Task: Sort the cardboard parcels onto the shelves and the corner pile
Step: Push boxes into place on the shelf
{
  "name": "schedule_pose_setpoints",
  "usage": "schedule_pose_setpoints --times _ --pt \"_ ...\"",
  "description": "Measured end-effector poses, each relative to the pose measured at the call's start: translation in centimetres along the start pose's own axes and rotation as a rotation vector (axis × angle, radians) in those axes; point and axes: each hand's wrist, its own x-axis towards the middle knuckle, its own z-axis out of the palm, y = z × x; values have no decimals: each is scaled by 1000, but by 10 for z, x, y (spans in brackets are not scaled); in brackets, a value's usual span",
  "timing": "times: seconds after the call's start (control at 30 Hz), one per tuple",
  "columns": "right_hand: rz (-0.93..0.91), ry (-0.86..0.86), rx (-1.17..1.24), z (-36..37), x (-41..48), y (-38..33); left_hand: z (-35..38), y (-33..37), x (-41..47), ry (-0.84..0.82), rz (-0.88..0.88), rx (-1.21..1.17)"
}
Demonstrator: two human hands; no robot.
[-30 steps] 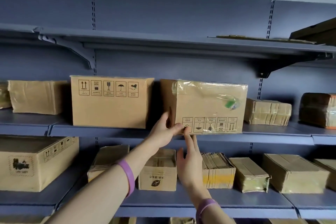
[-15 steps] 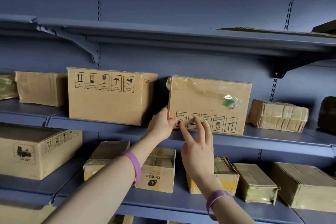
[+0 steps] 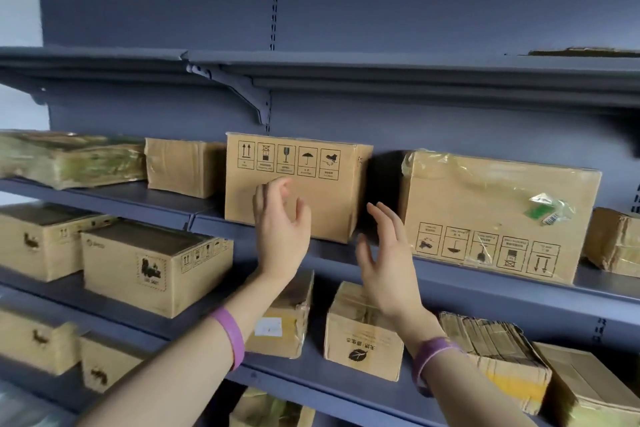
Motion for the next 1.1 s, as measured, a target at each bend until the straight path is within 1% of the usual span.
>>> schedule_pose_setpoints --times 0.07,0.1,0.17,0.23,0.27,0.37,0.43,0.5,0.6,0.67,0.73,0.8,0.87,0.9,0.97,1.1 --pt "104 -55 61 13 11 -6 -19 -20 17 16 -101 121" --pt "163 -92 92 20 16 -8 -27 -29 25 -6 -153 167" --pt "241 -140 123 35 24 -15 -39 -47 38 -100 -259 217" --pt "288 -138 108 48 29 -18 -47 -66 50 -222 -378 242" --pt "319 -121 90 54 31 -19 -49 -75 56 -286 -446 231" --pt "408 -49 29 62 36 -16 -53 -94 70 -458 -655 98" --pt "405 -4 33 64 34 -18 -55 -102 72 -514 -683 62" --pt "393 50 41 64 31 -25 -61 -107 71 -488 -643 7" --pt "387 98 62 68 22 -41 -77 -111 67 -385 -644 -208" --pt "387 118 109 71 12 -56 -91 -114 62 -312 -702 -410" --pt "396 151 164 72 2 -71 -106 -113 57 -251 -801 -608" --pt "385 164 190 72 -8 -84 -121 -105 53 -249 -873 -813" --pt "377 160 216 69 -17 -97 -136 -91 50 -258 -904 -1034" --pt "371 159 224 67 -22 -103 -142 -84 49 -255 -910 -1100" --pt "354 154 232 60 -32 -116 -153 -72 45 -236 -909 -1119" --pt "338 137 279 38 -55 -136 -173 -47 27 -161 -908 -1037"
